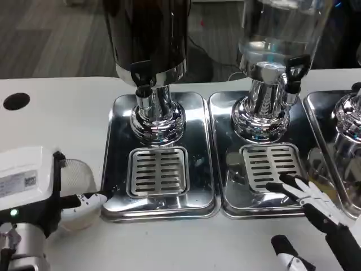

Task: Grasp the cup under the faucet to collect the drink, then remove the cup.

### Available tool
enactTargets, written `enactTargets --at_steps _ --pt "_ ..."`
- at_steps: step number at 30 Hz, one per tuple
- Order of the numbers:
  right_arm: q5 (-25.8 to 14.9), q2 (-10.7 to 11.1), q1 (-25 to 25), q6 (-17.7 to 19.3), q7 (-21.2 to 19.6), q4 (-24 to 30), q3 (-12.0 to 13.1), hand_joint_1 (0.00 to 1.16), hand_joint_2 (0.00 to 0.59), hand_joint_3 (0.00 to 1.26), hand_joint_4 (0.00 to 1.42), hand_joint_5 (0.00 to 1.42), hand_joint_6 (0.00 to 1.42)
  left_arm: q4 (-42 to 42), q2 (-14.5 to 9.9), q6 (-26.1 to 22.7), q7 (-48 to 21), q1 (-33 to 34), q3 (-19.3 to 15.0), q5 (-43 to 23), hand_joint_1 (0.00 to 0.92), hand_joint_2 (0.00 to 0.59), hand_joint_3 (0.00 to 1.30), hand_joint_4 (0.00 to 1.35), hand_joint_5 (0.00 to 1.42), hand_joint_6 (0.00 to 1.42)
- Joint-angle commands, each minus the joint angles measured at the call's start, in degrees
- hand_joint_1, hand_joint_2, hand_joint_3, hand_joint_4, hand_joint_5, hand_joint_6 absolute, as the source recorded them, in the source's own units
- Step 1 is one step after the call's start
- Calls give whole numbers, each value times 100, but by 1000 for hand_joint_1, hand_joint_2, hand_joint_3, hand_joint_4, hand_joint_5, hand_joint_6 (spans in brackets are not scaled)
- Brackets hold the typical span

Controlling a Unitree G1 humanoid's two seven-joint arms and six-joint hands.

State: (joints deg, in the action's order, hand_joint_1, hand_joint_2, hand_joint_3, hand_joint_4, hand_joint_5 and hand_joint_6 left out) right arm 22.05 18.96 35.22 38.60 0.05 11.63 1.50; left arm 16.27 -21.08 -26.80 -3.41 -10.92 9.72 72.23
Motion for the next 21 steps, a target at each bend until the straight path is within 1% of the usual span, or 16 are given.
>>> enactTargets --at_steps 1,7,13,16,19,21 --pt "-27 59 7 125 35 -31 -12 450 380 200 76 13 0 286 10 39 187 -57 -143 -51 353 106 531 600 823 967" --pt "-35 57 26 158 47 1 -36 450 380 200 76 13 0 582 25 81 76 7 -253 -97 353 106 532 603 823 969" --pt "-65 67 70 203 53 4 -29 450 380 200 76 13 0 639 106 84 -72 278 -205 -52 353 106 533 604 823 971" --pt "-116 86 109 257 54 3 9 450 380 200 76 13 0 562 223 87 -143 516 -89 8 353 107 530 601 823 972" --pt "-172 121 153 313 58 -29 53 450 380 200 76 13 0 402 394 80 -183 799 107 70 353 107 528 598 823 973" --pt "-211 145 165 337 63 -55 71 450 380 200 76 13 0 326 462 63 -190 897 200 115 353 107 523 596 823 959"
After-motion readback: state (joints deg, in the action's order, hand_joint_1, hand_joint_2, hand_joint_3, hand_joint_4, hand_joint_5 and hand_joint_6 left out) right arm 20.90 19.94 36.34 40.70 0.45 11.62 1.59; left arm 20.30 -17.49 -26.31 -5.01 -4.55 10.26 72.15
